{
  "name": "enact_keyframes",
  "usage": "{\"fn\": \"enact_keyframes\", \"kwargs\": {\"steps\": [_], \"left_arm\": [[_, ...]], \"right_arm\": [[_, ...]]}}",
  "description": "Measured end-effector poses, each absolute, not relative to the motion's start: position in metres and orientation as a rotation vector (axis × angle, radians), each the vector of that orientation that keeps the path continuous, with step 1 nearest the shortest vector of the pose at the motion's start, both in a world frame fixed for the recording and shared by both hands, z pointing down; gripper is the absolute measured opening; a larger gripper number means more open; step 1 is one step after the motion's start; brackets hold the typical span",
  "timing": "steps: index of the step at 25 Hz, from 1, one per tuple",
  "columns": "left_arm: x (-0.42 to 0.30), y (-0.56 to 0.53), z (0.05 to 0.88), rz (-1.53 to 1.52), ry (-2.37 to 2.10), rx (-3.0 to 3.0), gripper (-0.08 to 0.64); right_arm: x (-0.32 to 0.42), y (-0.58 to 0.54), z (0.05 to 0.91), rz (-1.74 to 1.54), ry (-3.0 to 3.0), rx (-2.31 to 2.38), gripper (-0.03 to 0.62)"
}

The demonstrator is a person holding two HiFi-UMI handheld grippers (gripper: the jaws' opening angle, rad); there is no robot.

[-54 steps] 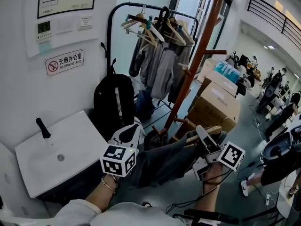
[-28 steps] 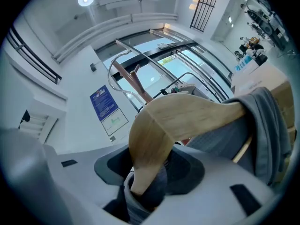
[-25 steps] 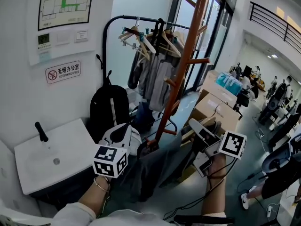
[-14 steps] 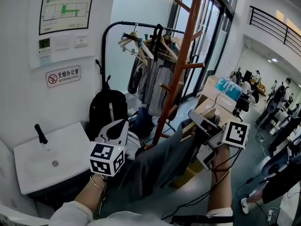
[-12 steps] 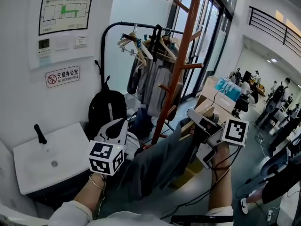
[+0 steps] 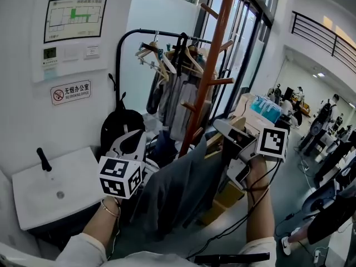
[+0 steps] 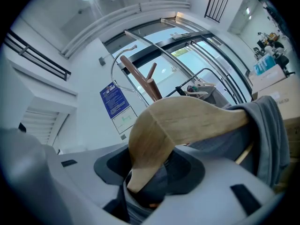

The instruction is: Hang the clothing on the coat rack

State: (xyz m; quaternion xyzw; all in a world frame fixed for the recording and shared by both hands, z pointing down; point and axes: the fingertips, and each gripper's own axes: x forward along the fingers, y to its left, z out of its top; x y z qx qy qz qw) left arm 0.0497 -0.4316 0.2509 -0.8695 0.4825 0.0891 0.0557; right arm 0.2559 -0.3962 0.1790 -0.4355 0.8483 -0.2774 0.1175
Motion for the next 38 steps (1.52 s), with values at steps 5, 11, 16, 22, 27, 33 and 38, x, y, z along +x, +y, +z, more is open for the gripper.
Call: {"fn": "enact_keyframes", "kwargs": {"steps": [5,11,16,22,27,33,38], "left_arm": [[0.043,-0.433,0.25,0.272,1.487,-2.625,0.006],[0.036,-0.435,0.246,0.273,1.509,-2.602,0.006],[0.033,-0.436,0.245,0.277,1.525,-2.589,0.006],[0.022,-0.44,0.249,0.281,1.561,-2.584,0.006],[0.015,-0.445,0.254,0.281,1.59,-2.578,0.007],[0.012,-0.451,0.264,0.264,1.613,-2.58,0.006],[0.012,-0.453,0.272,0.244,1.629,-2.591,0.006]], "right_arm": [[0.252,-0.405,0.164,-0.818,2.502,-1.229,0.201],[0.248,-0.415,0.15,-0.801,2.528,-1.202,0.201],[0.243,-0.425,0.15,-0.805,2.538,-1.209,0.201],[0.233,-0.44,0.15,-0.82,2.551,-1.197,0.201],[0.23,-0.45,0.153,-0.839,2.561,-1.188,0.201],[0.222,-0.46,0.16,-0.868,2.597,-1.165,0.201],[0.222,-0.467,0.159,-0.881,2.595,-1.148,0.201]]}}
